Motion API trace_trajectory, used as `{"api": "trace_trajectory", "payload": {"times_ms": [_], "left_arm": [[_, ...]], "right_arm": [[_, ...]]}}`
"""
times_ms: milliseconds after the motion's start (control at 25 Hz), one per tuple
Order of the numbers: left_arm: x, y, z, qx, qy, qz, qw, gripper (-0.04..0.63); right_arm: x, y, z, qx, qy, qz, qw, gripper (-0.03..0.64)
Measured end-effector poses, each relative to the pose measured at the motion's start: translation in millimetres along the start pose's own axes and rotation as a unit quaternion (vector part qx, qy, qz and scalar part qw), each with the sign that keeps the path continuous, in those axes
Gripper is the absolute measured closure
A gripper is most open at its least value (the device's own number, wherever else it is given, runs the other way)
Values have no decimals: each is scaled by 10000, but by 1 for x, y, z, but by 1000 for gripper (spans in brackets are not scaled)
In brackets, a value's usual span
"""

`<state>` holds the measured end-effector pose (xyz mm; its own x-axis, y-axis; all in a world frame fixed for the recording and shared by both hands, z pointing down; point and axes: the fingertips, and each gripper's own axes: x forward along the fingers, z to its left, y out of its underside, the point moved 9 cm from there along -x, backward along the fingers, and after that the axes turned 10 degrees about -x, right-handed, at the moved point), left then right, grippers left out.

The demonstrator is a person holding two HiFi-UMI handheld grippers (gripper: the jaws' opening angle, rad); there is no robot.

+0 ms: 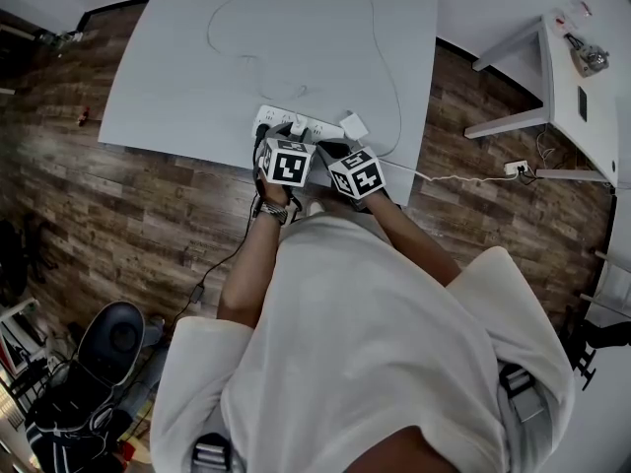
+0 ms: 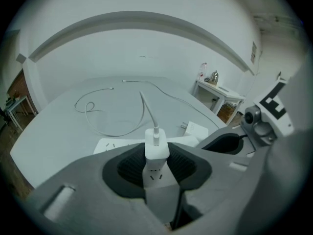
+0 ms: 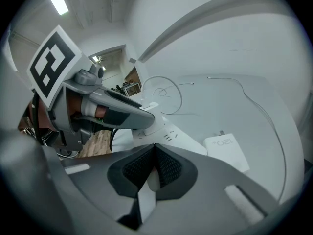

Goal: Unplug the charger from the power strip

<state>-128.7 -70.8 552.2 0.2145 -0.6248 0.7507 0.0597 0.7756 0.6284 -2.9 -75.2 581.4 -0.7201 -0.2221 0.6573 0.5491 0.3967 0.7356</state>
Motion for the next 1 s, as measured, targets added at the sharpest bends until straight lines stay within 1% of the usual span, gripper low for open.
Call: {"api": "trace_trajectory", "payload": {"times_ms": [200, 320, 400, 640, 720, 800, 1000], "left_arm": [[-2, -1, 5, -312, 198, -48, 9993, 454], [-4, -1, 6, -352, 206, -12, 9992, 454], [-4, -2, 5, -216, 173, -5, 9996, 456], [-1, -3, -1, 458, -23, 140, 9988, 454], [0, -4, -4, 583, -72, 183, 9981, 453], [0, -5, -3, 533, -41, 186, 9984, 453], [1, -4, 3, 108, 174, 71, 9998, 454]], "right_arm": [[1, -1, 0, -1, 5, -23, 10000, 615], [1, -1, 0, 42, 7, -41, 10000, 615], [0, -2, 0, 63, 11, -53, 10000, 615], [1, -2, 0, 66, 19, -58, 10000, 615], [0, -3, -1, 63, 18, -61, 10000, 615], [0, -3, -1, 66, 9, -53, 10000, 615], [2, -2, -2, 73, 0, -50, 10000, 615]]}}
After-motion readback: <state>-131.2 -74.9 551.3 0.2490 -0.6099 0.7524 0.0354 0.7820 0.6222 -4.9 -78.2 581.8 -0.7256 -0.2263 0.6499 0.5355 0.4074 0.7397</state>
